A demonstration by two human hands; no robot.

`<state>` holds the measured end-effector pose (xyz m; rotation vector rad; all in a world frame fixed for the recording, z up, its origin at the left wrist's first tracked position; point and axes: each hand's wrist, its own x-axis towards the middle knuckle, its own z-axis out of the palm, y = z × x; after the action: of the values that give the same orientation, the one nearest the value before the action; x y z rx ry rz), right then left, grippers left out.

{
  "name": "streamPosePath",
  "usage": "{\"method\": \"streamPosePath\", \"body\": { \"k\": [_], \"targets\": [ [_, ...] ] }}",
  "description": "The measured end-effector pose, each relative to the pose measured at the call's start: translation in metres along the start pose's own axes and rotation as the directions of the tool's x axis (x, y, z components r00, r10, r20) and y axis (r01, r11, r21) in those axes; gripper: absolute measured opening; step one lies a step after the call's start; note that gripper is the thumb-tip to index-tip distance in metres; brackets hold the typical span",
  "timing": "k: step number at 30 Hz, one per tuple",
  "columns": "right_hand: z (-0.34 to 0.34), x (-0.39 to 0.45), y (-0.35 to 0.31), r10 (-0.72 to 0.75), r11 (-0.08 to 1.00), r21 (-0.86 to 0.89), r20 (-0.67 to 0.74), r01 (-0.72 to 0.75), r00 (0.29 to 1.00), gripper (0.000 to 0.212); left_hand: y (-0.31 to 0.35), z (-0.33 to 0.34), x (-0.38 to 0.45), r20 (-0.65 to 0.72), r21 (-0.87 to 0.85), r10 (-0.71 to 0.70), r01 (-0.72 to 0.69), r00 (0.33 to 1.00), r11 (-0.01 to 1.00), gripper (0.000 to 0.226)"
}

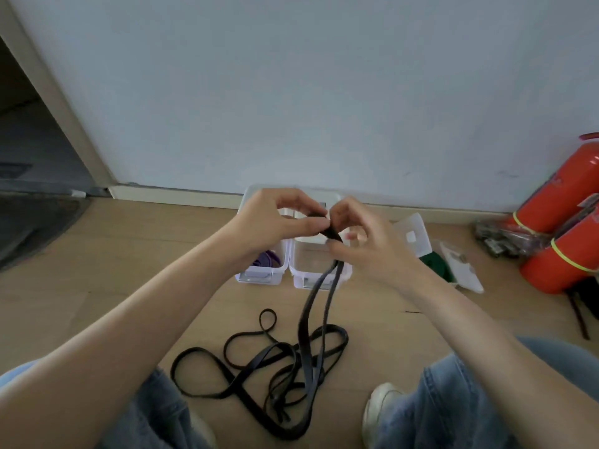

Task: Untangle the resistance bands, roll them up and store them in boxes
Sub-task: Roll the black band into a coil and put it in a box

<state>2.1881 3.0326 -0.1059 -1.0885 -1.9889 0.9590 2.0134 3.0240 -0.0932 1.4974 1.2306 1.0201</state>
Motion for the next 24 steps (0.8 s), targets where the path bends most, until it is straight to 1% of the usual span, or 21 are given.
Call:
{"method": "streamPosePath", "body": {
  "k": [2,3,4,5,7,9,11,12,13,15,17,18,20,22,23,24],
  "targets": [
    [0.000,-0.002,0.002,0.031,0.974,0.228,-0.058,-0.017,0.998,0.021,-0.001,0.003,0.003,0.005,-0.151,-0.062,0.062,0.998,0.987,0.014],
    [-0.001,-0.002,0.002,0.056,0.954,0.298,-0.092,-0.026,0.994,0.022,-0.001,0.005,0.004,0.017,-0.221,-0.109,0.110,0.994,0.969,0.018],
    [-0.003,-0.002,0.002,0.073,0.945,0.325,-0.124,-0.029,0.990,0.023,-0.001,0.008,0.004,0.033,-0.261,-0.144,0.147,0.989,0.954,0.021],
    [-0.006,-0.003,0.001,0.076,0.950,0.312,-0.150,-0.026,0.986,0.024,-0.001,0.010,0.004,0.041,-0.248,-0.154,0.160,0.987,0.955,0.022],
    [-0.012,-0.004,-0.001,0.036,0.976,0.219,-0.164,0.000,0.986,0.023,0.000,0.009,0.004,0.041,-0.063,-0.126,0.128,0.991,0.990,0.021],
    [-0.014,-0.007,-0.003,-0.049,0.998,0.030,-0.133,0.054,0.990,0.020,0.001,0.004,0.001,0.077,0.105,-0.133,0.125,0.988,0.987,0.021],
    [-0.011,-0.010,-0.003,-0.147,0.975,-0.186,-0.111,0.125,0.983,0.016,0.000,0.003,-0.004,0.134,0.170,-0.190,0.166,0.972,0.971,0.029],
    [-0.008,-0.011,-0.004,-0.189,0.957,-0.243,-0.112,0.158,0.976,0.014,0.000,0.004,-0.007,0.153,0.185,-0.217,0.187,0.964,0.965,0.034],
    [-0.007,-0.013,-0.005,-0.221,0.948,-0.260,-0.122,0.184,0.968,0.013,0.000,0.006,-0.010,0.162,0.184,-0.234,0.204,0.959,0.961,0.037],
    [-0.004,-0.015,-0.008,-0.249,0.950,-0.228,-0.152,0.211,0.956,0.013,-0.003,0.010,-0.013,0.167,0.117,-0.244,0.227,0.955,0.967,0.041],
    [-0.005,-0.018,-0.010,-0.234,0.962,-0.181,-0.151,0.206,0.960,0.018,-0.005,0.012,-0.018,0.185,0.067,-0.243,0.235,0.952,0.970,0.033],
    [-0.007,-0.018,-0.009,-0.201,0.973,-0.143,-0.129,0.183,0.971,0.020,-0.005,0.012,-0.020,0.192,0.071,-0.241,0.232,0.951,0.970,0.027],
    [-0.011,-0.020,-0.007,-0.081,0.996,-0.042,-0.039,0.080,0.996,0.022,-0.007,0.010,-0.021,0.167,0.064,-0.241,0.233,0.956,0.970,0.016],
    [-0.011,-0.022,-0.004,0.005,1.000,0.012,0.054,-0.006,0.999,0.027,-0.009,0.009,-0.022,0.116,-0.009,-0.252,0.255,0.961,0.967,0.021],
    [-0.009,-0.023,-0.002,0.018,1.000,0.011,0.062,-0.019,0.998,0.031,-0.009,0.010,-0.021,0.102,-0.056,-0.258,0.265,0.961,0.963,0.030],
    [-0.006,-0.023,-0.001,0.009,1.000,-0.003,0.034,-0.009,0.999,0.035,-0.011,0.011,-0.021,0.095,-0.098,-0.263,0.272,0.960,0.957,0.040]
  ]
}}
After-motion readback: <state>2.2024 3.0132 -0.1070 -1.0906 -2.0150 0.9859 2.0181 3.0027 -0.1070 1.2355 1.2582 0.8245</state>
